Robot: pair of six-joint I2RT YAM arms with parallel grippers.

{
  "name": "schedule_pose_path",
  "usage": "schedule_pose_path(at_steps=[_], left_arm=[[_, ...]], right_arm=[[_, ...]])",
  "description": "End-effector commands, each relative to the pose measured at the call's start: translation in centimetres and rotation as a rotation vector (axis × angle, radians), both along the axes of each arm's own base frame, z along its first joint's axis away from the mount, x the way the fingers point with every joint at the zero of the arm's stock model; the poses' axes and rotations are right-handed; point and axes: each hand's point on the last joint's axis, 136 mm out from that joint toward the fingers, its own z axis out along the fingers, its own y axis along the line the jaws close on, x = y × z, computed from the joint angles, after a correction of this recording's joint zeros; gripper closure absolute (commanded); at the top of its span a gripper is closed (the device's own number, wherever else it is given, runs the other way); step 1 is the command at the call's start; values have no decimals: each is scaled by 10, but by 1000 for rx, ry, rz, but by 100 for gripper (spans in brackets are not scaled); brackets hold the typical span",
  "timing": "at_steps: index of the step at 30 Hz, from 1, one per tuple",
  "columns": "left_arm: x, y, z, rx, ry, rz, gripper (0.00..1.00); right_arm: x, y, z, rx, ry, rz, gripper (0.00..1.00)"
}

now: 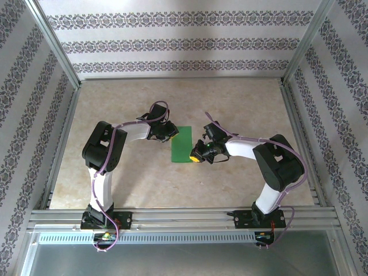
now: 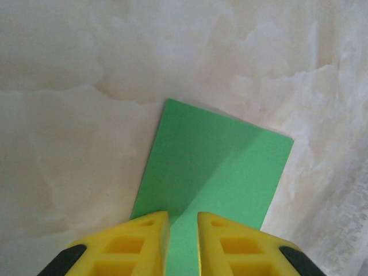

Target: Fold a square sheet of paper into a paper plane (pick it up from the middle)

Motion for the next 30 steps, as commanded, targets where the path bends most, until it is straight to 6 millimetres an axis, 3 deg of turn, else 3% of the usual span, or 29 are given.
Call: schedule_pose_path(at_steps=[1,5,9,13,20,30], left_arm=[[-9,2,5,26,-8,-76,77],[-5,-7,52,-12,-165,-181,71],[-11,-15,65,-64,-209,-246,70],[-15,-20,48,-97,-164,-253,71],[-21,-4,12,15,-43,-222,75],[-27,2,-12,52,31,-211,76]], right_arm=[[-1,-6,3,-14,-2,-12,100],[-8,-17,1,-67,28,28,100],[-11,-17,3,-71,41,61,100],[-10,-16,6,-65,39,64,100],[-6,-13,13,-51,23,61,100],[2,-3,25,-3,-15,74,100]])
